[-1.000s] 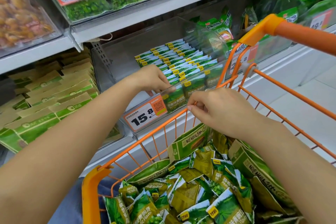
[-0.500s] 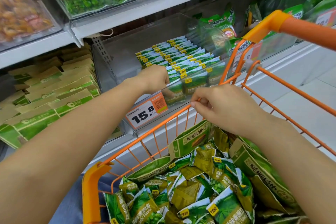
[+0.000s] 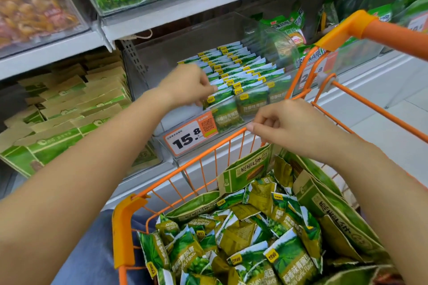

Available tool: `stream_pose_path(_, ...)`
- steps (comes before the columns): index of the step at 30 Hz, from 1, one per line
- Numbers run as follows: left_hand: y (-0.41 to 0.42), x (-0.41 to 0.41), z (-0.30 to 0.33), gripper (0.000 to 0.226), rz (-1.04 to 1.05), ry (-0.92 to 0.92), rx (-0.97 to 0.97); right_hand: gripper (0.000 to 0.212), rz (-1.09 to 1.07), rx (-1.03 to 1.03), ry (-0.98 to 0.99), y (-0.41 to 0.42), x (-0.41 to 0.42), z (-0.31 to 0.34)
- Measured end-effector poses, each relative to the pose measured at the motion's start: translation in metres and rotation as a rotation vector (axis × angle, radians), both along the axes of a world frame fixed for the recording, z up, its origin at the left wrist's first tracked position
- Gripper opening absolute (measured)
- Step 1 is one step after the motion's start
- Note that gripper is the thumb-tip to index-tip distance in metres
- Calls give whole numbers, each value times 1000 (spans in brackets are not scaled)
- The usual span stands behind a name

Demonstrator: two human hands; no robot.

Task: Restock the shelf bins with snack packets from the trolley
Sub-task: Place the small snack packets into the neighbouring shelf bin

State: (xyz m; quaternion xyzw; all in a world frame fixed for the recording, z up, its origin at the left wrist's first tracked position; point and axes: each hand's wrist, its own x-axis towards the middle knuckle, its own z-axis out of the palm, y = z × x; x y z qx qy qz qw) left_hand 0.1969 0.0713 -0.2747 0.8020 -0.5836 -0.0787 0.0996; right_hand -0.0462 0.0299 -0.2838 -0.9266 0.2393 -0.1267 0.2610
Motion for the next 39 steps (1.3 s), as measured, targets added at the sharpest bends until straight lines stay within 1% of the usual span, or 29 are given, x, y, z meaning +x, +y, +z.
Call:
stream_pose_path(1,12,-6,8,33,22,-23,-133,26,27,97,23,0,0,0)
stream_pose_path(3,43,-28,20,30,9,45,-357,26,102,246,129,2,0,-4)
stream_pose_path(4,62,-42,22,29,-24,102,-426,25,143,286,203,3,1,-8)
stream_pose_path(5,81,-55,20,28,-70,146,-451,22,181,313,282,4,1,-13)
stream_pose_path(6,99,-68,16,27,-129,187,-430,19,219,329,368,6,2,-18)
stream_pose_path(7,115,-80,9,26,-182,240,-349,17,260,332,462,10,4,-22)
stream_pose_path(9,136,-93,-14,22,-257,310,-49,25,364,303,661,24,10,-32)
stream_pose_path(10,141,-96,-28,21,-286,284,99,32,416,283,749,33,13,-38)
stream_pose_path(11,145,-96,-41,22,-308,227,207,36,460,255,815,42,16,-45)
stream_pose_path(13,148,-95,-58,25,-315,135,301,42,510,178,874,55,19,-62)
stream_pose_path(14,149,-94,-61,26,-309,117,304,46,519,153,889,59,20,-70)
stream_pose_path(16,149,-94,-61,26,-292,142,255,54,526,165,926,61,19,-82)
stream_pose_path(18,149,-95,-62,27,-290,140,214,53,527,207,887,61,19,-86)
stream_pose_path(19,149,-95,-62,27,-296,121,209,47,530,228,836,60,19,-87)
stream_pose_path(21,150,-94,-63,26,-303,104,206,26,515,277,721,59,21,-85)
stream_pose_path(23,150,-93,-62,27,-287,165,206,6,484,301,609,54,24,-77)
stream_pose_path(24,150,-93,-60,30,-277,218,203,3,465,307,553,52,25,-70)
stream_pose_path(26,150,-92,-56,40,-237,383,174,10,413,369,421,43,25,-52)
stream_pose_path(28,152,-94,-50,42,-187,587,114,11,321,518,240,36,20,-32)
stream_pose_path(29,152,-94,-48,43,-167,662,89,15,285,591,144,34,18,-25)
stream_pose_path(31,152,-96,-47,48,-137,717,20,24,236,709,-18,33,14,-13)
stream_pose_path(32,151,-98,-45,45,-113,748,-26,26,220,746,-84,34,14,-10)
stream_pose_path(33,151,-99,-43,36,-67,808,-68,27,211,766,-138,35,15,-10)
stream_pose_path(35,150,-102,-36,14,19,993,-100,27,200,778,-224,36,15,-10)
stream_pose_path(36,150,-102,-33,19,45,1062,-104,30,208,774,-245,36,15,-11)
stream_pose_path(37,151,-103,-30,30,58,1110,-107,37,228,770,-248,34,16,-13)
stream_pose_path(39,151,-104,-27,36,70,1160,-124,62,273,744,-205,36,16,-14)
